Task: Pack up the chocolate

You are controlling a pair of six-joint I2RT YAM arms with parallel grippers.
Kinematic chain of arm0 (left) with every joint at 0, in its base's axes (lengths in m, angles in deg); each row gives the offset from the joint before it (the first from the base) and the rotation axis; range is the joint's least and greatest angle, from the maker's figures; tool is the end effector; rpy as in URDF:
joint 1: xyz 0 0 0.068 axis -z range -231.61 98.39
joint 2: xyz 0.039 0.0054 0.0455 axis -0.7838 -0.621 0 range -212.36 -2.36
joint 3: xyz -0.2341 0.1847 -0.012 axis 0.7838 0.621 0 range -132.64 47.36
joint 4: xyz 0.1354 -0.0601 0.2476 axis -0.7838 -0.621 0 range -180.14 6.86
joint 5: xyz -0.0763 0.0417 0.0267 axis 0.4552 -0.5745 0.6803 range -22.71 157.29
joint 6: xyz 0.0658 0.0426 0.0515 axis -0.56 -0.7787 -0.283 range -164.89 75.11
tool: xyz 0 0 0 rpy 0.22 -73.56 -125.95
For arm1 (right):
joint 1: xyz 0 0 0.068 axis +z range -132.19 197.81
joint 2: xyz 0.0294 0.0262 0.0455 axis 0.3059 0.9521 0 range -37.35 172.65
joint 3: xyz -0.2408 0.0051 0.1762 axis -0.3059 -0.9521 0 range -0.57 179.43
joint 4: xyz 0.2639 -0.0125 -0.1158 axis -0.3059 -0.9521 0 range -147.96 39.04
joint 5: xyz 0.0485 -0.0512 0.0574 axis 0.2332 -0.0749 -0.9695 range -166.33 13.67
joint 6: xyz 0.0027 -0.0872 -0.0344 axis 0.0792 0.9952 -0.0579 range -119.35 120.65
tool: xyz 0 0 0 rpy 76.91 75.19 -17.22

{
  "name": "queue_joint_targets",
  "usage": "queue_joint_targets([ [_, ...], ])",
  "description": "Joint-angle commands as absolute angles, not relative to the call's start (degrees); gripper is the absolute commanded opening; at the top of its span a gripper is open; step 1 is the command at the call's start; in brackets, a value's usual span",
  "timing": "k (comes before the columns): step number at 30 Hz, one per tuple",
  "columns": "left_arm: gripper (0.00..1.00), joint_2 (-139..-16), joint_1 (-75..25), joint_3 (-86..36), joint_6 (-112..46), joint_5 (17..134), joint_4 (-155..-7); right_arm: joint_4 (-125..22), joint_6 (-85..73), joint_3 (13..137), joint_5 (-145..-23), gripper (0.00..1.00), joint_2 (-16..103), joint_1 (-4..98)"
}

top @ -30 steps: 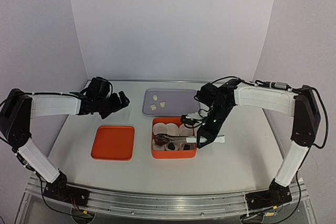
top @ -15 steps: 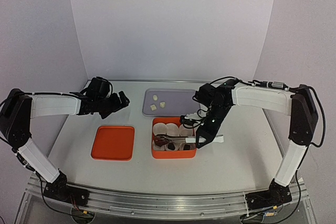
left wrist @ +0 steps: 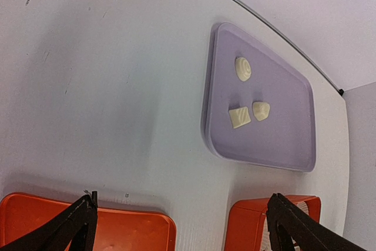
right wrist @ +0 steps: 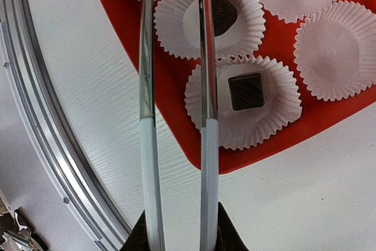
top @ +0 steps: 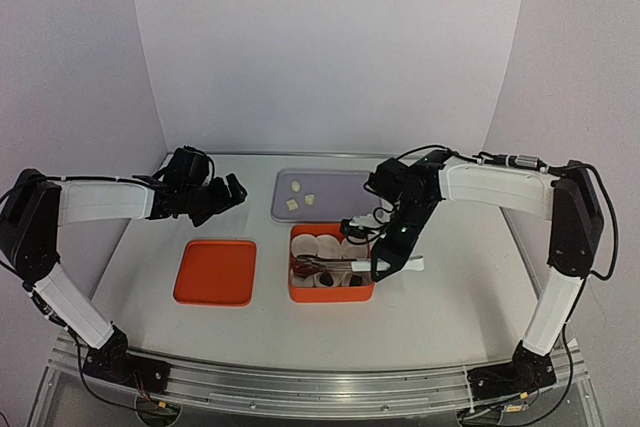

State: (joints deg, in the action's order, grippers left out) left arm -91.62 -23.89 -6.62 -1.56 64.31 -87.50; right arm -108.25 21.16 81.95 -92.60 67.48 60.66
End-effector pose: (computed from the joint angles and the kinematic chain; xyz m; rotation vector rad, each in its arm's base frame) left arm 0.3529 -0.1805 0.1937 -0.3450 2.3068 -0.5878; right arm 0.2759 0.2882 0.1931 -1.5995 2.5180 0.4707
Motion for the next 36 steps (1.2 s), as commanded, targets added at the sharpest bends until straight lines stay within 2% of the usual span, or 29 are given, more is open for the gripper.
queue_joint_targets([
  [1, 1.00, -89.5, -23.7, -6.5, -1.7, 64.3, -85.5, -108.2, 20.9, 84.3, -93.0, 0.25, 67.1, 61.1],
  [9, 1.00, -89.5, -23.7, -6.8, -1.7, 64.3, -85.5, -108.1, 20.9, 84.4, -92.5, 0.32, 67.0, 61.1],
  [18, 1.00, -90.2, -23.7, -7.0, -1.6, 64.6, -85.2, -108.1, 21.5, 84.5, -92.7, 0.32, 64.4, 61.1],
  [28, 1.00, -91.0, -23.7, -8.1, -1.8, 65.4, -84.8, -108.1, 23.6, 83.5, -89.8, 0.31, 54.7, 61.1],
  [31, 1.00, -91.1, -23.7, -8.4, -1.8, 65.4, -85.0, -108.0, 22.1, 87.2, -84.2, 0.30, 56.1, 60.8],
  [36, 1.00, -90.6, -23.7, -8.5, -1.7, 64.8, -85.3, -108.1, 14.5, 99.4, -76.0, 0.30, 66.1, 58.9],
])
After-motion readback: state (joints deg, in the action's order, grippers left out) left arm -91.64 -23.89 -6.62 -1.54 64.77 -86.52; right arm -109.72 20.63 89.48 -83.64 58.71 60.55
